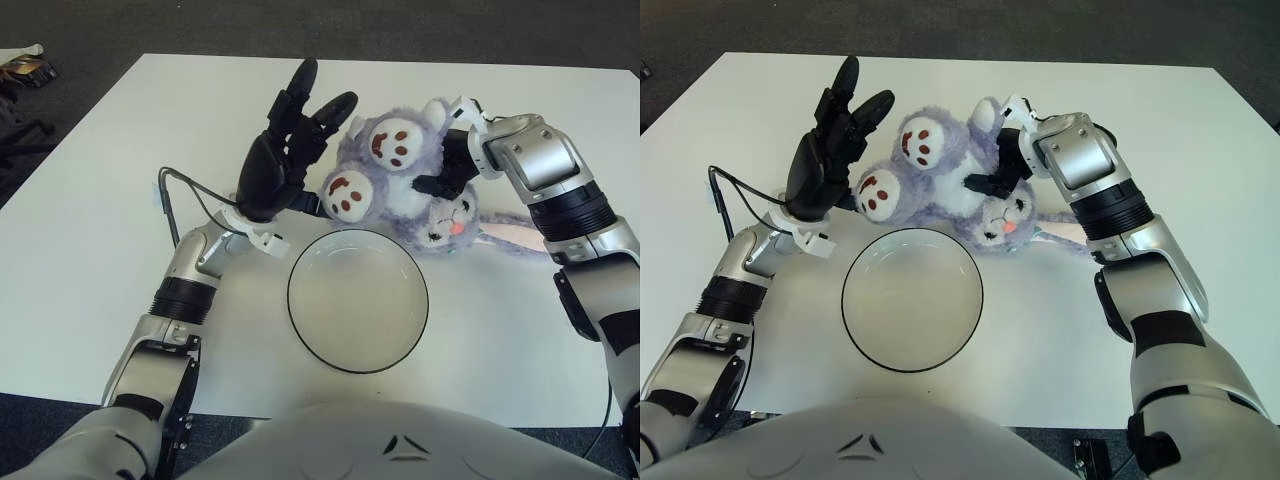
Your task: Put the doll into the plate.
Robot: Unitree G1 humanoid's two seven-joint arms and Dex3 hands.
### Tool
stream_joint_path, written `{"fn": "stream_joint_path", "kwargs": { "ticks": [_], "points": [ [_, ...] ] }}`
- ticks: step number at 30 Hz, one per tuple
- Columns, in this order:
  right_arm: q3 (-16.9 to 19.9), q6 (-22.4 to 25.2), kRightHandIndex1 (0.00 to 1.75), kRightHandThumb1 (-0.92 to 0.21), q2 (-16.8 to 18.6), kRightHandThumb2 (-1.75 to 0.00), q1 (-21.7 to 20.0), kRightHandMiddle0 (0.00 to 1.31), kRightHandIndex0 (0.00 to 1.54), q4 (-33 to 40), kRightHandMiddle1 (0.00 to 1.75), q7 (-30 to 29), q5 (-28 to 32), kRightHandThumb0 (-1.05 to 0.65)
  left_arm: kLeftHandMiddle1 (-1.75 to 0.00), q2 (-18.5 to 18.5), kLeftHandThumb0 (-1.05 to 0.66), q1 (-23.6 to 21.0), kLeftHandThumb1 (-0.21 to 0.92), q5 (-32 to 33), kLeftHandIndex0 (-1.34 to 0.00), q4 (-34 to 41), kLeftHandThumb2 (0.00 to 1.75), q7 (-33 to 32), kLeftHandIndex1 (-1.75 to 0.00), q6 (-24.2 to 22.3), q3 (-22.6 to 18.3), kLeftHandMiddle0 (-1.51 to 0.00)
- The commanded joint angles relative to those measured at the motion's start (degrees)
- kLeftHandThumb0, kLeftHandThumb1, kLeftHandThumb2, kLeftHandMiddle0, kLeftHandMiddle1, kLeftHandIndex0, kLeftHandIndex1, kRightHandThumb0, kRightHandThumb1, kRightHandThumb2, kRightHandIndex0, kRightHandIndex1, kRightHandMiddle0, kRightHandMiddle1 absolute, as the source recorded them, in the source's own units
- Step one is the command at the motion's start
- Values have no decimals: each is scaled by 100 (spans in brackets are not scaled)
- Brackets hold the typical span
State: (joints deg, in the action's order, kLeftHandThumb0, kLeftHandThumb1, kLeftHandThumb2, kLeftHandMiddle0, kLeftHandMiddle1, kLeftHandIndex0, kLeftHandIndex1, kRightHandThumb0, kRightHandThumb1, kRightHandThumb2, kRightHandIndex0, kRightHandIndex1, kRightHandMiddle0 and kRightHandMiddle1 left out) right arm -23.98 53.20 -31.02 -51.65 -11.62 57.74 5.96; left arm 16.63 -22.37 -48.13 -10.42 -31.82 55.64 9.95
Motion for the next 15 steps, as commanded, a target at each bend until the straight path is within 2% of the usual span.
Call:
{"fn": "stream_joint_path", "kwargs": {
  "ticks": [1, 6, 11, 13, 15],
  "points": [
    [60, 24, 136, -30, 15, -121, -57, 43, 80, -112, 175, -29, 0, 1, -1, 5, -96, 6, 92, 652, 0, 63, 53, 435, -31, 91, 224, -1],
    [231, 147, 136, -29, 121, -123, 8, 43, 81, -129, 175, -199, 75, 0, -1, -5, -87, -48, 86, 1334, 0, 104, 44, 1121, -44, -60, 417, -2],
    [176, 0, 142, -31, 95, -122, 85, 40, 77, 38, 175, -404, -71, 0, 0, -29, -84, -284, 81, 1557, 0, -96, 40, 1625, -50, -181, 535, 0],
    [156, -172, 149, -32, 82, -124, 167, 38, 75, 160, 175, -553, -172, 0, 0, 7, -84, -257, 80, 1655, 0, -33, 40, 1832, -50, -263, 539, 0],
    [157, -334, 164, -32, 77, -129, 249, 44, 60, 256, 175, -656, -235, 0, 0, 3, -85, -224, 79, 1692, 0, 20, 39, 1979, -51, -397, 515, 0]
  ]
}}
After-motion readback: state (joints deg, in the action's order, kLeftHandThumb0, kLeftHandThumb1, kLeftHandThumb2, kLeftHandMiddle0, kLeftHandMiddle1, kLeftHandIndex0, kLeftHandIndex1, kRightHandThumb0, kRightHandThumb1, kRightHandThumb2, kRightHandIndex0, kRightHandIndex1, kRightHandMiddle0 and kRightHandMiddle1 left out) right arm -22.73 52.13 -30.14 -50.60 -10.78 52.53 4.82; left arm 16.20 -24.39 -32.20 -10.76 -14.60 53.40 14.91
